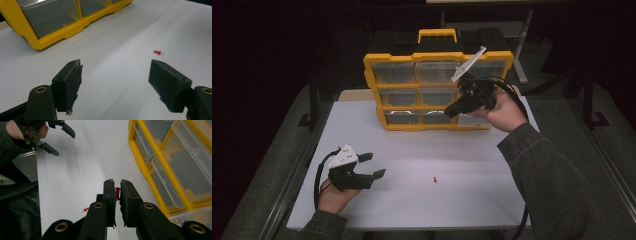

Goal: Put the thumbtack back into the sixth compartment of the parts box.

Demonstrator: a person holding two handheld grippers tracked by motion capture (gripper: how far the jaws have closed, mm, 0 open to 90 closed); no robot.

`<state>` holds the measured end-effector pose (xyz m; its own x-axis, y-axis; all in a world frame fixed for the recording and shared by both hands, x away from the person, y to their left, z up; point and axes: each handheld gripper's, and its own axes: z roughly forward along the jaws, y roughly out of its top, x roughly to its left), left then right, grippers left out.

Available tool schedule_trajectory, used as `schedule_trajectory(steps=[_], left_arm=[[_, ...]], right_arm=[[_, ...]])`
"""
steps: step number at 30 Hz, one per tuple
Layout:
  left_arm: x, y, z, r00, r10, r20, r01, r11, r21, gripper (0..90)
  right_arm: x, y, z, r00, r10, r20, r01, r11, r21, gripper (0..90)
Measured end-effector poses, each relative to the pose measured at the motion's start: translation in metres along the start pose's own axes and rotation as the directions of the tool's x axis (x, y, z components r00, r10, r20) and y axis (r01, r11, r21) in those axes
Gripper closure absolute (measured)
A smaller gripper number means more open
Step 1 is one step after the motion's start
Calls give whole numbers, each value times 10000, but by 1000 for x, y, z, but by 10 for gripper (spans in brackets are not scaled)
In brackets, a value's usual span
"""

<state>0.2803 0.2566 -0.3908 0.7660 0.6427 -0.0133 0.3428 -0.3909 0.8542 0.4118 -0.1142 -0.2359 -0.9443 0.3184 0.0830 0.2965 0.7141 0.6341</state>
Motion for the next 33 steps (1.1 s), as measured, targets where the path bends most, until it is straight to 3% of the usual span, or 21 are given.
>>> schedule_trajectory(steps=[18, 33], left_arm=[[0, 1, -1, 10000, -5, -11, 5, 10000, -78, 261], [0, 1, -1, 10000, 14, -25, -14, 10000, -65, 262]], right_arm=[[-21, -12, -32, 9940, 771, 775, -765, 9970, -107, 815], [-40, -34, -42, 9765, 1668, 1365, -1676, 9858, -60, 814]])
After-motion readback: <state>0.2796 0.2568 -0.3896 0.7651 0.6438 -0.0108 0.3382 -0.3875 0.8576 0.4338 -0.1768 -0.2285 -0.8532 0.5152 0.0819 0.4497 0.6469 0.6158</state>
